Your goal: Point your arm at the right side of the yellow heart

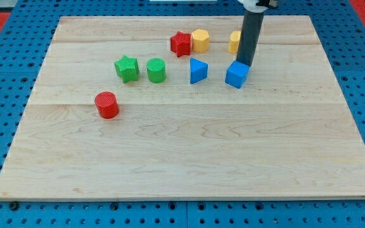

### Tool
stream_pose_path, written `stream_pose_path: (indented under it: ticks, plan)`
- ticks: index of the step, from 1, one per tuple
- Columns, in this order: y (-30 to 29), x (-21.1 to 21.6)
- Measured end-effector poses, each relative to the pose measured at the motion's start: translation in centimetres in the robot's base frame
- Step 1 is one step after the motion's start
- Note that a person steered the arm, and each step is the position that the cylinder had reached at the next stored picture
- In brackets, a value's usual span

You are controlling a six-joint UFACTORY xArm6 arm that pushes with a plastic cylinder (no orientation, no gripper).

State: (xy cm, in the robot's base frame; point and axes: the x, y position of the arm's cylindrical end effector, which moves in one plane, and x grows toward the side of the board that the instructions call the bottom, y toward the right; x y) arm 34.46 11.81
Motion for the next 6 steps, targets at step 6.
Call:
stream_pose_path:
  ticks: [6]
  plan:
    - [4.6,-9.4]
